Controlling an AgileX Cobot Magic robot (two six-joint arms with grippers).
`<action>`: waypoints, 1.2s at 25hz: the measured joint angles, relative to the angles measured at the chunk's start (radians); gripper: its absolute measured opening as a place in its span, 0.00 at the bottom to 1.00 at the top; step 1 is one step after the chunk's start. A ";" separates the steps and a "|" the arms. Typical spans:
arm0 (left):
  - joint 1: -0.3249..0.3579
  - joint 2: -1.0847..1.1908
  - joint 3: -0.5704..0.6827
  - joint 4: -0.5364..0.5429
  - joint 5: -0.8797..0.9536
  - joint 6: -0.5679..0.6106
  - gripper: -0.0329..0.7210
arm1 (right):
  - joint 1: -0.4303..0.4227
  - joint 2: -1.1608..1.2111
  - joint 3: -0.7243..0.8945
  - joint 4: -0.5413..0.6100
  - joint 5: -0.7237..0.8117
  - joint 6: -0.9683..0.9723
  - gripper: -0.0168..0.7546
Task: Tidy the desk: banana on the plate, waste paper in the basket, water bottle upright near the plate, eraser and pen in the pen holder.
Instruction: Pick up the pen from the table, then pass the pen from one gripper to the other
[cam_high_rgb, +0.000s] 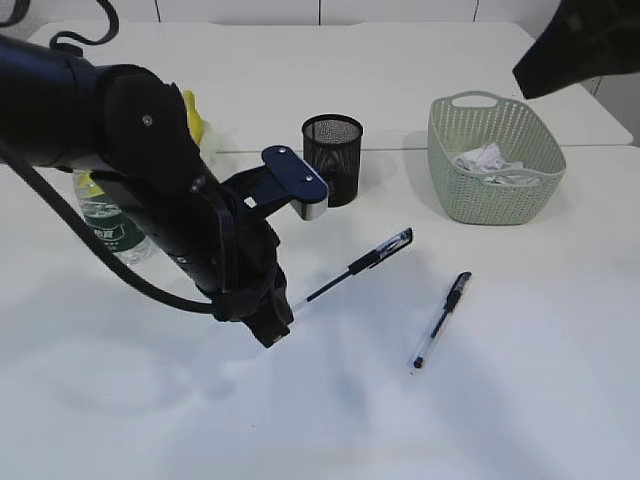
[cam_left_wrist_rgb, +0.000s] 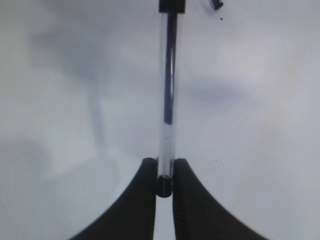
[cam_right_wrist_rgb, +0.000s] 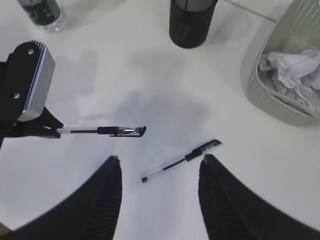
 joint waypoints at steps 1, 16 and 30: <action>0.000 -0.007 0.000 -0.010 -0.010 0.000 0.09 | 0.000 -0.007 0.012 0.002 -0.030 0.008 0.50; 0.021 -0.224 0.158 -0.156 -0.270 0.000 0.09 | 0.000 -0.056 0.285 0.203 -0.485 0.037 0.50; -0.029 -0.306 0.205 -0.236 -0.400 0.000 0.09 | 0.000 -0.056 0.461 0.829 -0.793 -0.322 0.49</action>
